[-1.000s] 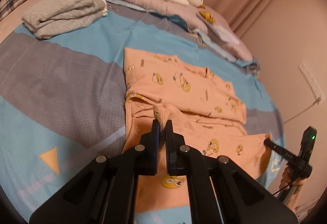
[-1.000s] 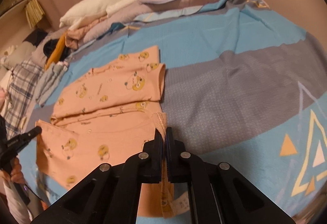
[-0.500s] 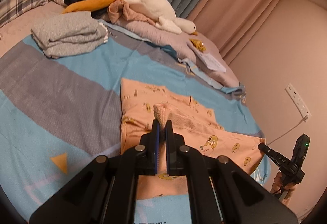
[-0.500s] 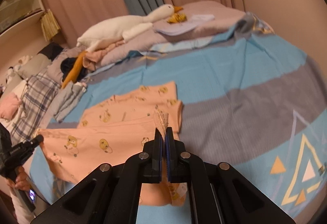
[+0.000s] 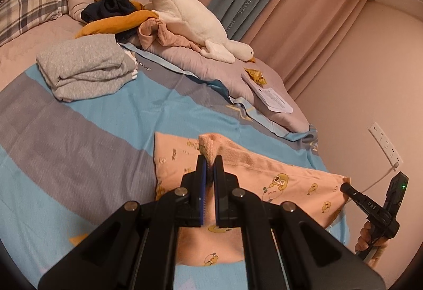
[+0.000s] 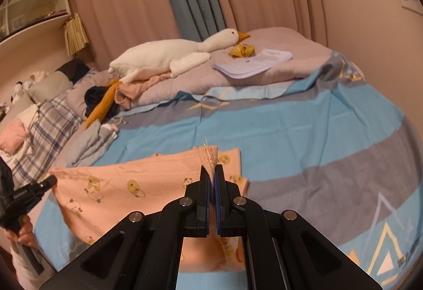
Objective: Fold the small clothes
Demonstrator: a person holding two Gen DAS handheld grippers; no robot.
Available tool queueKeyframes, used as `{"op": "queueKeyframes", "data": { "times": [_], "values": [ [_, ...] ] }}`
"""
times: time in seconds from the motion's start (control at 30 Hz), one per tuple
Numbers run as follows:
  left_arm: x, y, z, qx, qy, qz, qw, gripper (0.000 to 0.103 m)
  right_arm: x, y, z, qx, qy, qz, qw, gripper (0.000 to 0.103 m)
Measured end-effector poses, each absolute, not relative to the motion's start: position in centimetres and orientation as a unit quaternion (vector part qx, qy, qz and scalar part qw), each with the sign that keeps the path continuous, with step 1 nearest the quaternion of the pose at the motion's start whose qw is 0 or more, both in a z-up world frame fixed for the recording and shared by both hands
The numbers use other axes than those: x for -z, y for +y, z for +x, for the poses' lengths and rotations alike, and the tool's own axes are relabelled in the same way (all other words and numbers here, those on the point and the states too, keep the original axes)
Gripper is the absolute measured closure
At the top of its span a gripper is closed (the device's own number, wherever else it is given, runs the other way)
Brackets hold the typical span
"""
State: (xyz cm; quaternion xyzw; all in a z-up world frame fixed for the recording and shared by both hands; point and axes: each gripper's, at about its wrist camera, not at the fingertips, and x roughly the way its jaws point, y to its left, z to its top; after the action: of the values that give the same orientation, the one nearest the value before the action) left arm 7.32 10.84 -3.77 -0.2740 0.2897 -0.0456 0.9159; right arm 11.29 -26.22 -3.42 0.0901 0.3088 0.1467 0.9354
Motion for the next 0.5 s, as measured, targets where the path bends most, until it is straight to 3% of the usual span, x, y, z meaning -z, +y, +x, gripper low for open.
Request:
{"op": "queueKeyframes", "data": {
  "times": [0.5],
  "values": [
    [3.8,11.8,15.1,0.030,0.305,-0.258,0.916,0.099,3.2,-25.1,18.2,-0.140,0.322,0.091,0.932,0.099]
  ]
}}
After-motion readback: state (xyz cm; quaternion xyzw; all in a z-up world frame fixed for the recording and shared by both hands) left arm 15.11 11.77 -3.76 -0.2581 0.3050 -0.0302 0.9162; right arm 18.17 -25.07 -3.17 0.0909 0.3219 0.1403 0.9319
